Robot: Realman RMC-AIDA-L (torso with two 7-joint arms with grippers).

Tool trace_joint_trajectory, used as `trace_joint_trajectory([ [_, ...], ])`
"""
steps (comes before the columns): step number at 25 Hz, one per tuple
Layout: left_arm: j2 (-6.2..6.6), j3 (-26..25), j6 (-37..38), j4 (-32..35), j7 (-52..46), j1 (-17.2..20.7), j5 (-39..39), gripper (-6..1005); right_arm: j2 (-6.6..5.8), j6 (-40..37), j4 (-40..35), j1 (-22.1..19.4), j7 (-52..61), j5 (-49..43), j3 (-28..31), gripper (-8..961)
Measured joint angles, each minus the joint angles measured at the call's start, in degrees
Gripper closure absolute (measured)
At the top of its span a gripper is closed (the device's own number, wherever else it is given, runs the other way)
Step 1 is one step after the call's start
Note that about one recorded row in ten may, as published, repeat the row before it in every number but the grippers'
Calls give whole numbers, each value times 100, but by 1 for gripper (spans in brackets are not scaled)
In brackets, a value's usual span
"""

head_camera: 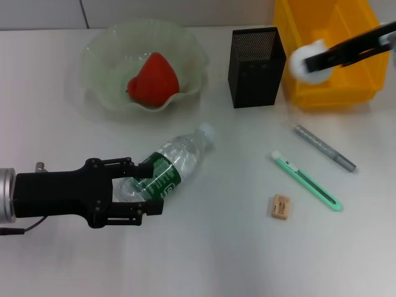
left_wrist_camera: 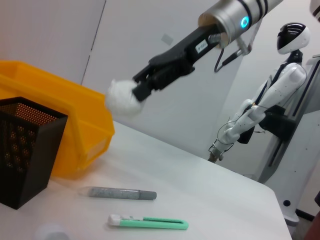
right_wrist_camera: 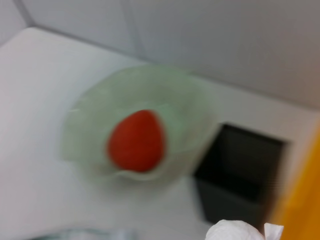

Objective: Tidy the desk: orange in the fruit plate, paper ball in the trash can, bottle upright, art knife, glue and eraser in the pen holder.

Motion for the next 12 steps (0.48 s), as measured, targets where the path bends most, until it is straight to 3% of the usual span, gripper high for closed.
trace_joint_trajectory([
  [6,11,-78,-13,4,-25,-3,-3,215,-33,465,-78,66,-117,-886,276,509],
  [12,-5,-92,-18,1,-79,-2,-6,215,34,1527,521,65,-91,-1200,219,491],
])
